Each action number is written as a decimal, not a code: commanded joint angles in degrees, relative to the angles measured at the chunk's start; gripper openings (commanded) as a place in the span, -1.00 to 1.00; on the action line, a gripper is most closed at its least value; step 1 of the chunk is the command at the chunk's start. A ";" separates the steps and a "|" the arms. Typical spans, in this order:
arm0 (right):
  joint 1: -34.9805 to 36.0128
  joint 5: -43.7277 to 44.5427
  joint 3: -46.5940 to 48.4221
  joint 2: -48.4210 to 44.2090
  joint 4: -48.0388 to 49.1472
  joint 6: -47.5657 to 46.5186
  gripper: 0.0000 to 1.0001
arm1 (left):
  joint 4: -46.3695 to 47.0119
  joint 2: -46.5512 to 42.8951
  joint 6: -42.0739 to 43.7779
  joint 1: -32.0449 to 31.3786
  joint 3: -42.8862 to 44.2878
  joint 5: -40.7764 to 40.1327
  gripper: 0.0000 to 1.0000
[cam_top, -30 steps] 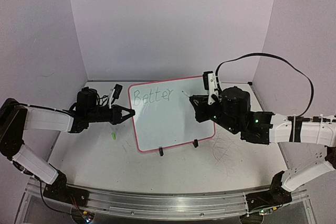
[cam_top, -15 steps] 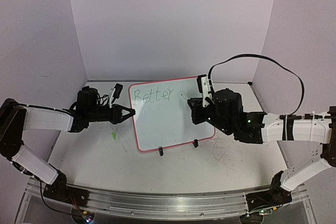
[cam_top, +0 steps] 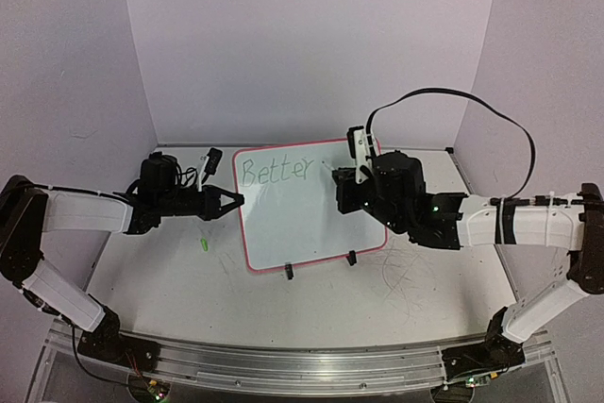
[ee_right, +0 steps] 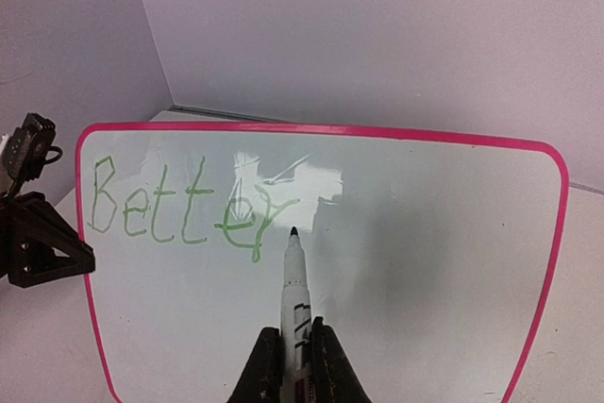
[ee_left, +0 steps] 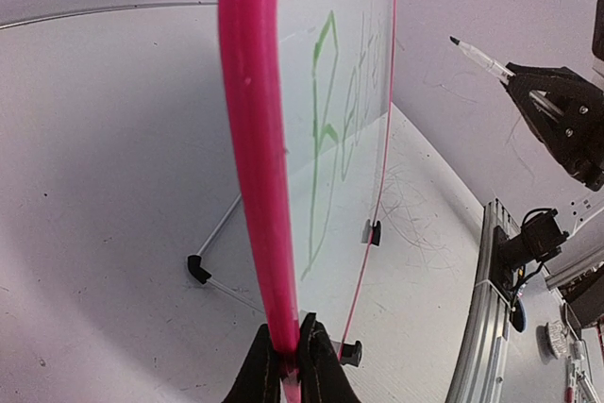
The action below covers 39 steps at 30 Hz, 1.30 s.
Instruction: Write a sentence on the whiteboard
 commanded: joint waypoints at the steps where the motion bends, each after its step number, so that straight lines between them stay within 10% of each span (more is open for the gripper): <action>1: -0.40 -0.67 2.87 0.47 1.63 0.15 -1.00 | -1.67 1.66 2.89 -0.09 1.95 -5.39 -1.00; 39: -4.15 -1.13 3.56 0.69 -0.98 1.15 -1.00 | -2.72 2.11 3.52 -0.09 2.83 -4.80 -1.00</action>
